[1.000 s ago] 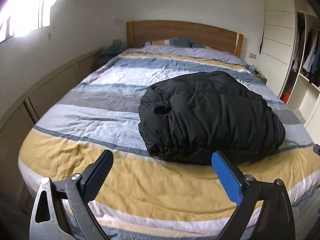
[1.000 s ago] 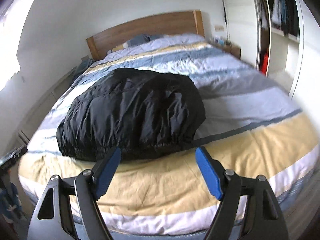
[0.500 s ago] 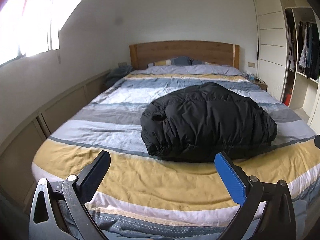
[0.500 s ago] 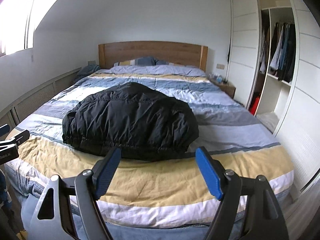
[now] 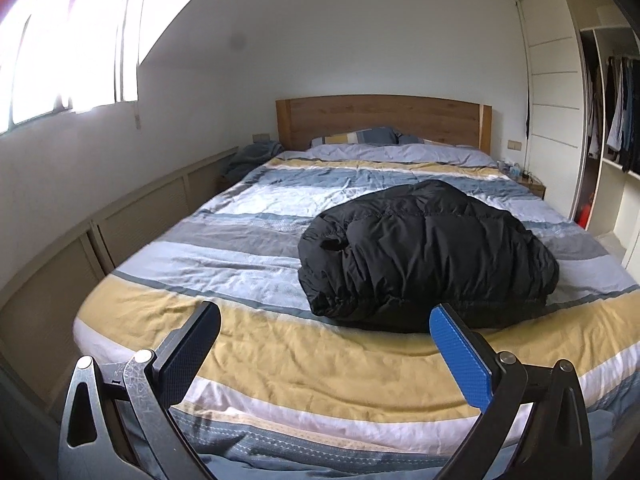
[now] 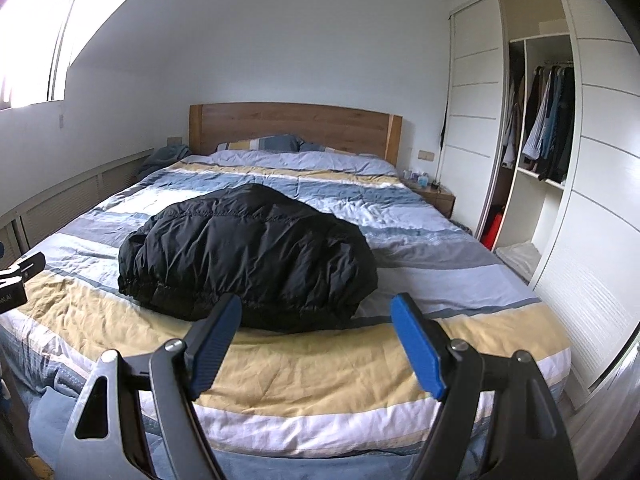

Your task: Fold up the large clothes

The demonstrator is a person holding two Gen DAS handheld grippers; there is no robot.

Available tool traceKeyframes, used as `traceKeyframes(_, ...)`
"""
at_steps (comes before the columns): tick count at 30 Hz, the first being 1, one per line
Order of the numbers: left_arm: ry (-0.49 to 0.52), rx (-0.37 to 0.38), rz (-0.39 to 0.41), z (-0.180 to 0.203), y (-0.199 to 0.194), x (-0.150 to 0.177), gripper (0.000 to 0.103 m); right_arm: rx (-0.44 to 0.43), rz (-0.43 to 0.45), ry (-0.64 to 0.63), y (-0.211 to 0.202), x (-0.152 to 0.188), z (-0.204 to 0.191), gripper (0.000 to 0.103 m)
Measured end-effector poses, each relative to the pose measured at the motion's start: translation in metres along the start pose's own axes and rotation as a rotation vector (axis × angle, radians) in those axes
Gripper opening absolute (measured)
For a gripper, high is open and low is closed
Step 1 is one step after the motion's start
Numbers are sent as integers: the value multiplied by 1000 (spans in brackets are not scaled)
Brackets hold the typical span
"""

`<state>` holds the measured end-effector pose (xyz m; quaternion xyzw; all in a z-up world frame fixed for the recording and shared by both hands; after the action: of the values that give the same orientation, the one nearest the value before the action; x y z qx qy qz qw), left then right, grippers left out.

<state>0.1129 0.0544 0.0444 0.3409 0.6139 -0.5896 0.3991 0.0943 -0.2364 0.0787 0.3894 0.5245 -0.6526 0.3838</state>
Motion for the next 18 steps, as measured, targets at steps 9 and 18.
traceKeyframes(9,7,20,-12,4,3,3,103,26,3,9,2,1,7,77)
traceKeyframes(18,13,28,-38,7,11,10,103,27,-34,15,17,9,10,77)
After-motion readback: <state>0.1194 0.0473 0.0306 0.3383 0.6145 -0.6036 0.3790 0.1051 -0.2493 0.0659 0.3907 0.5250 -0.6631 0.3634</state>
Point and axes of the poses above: each gripper's, at about its wrist camera, not at the fingertips, and y roughly the way its jaws point, z to its right, x to its underside, the point moved 6 cm from there along y, roughly the way its jaws point, and after that the axes turned 8 degrees about x, right-handed, at the moved point
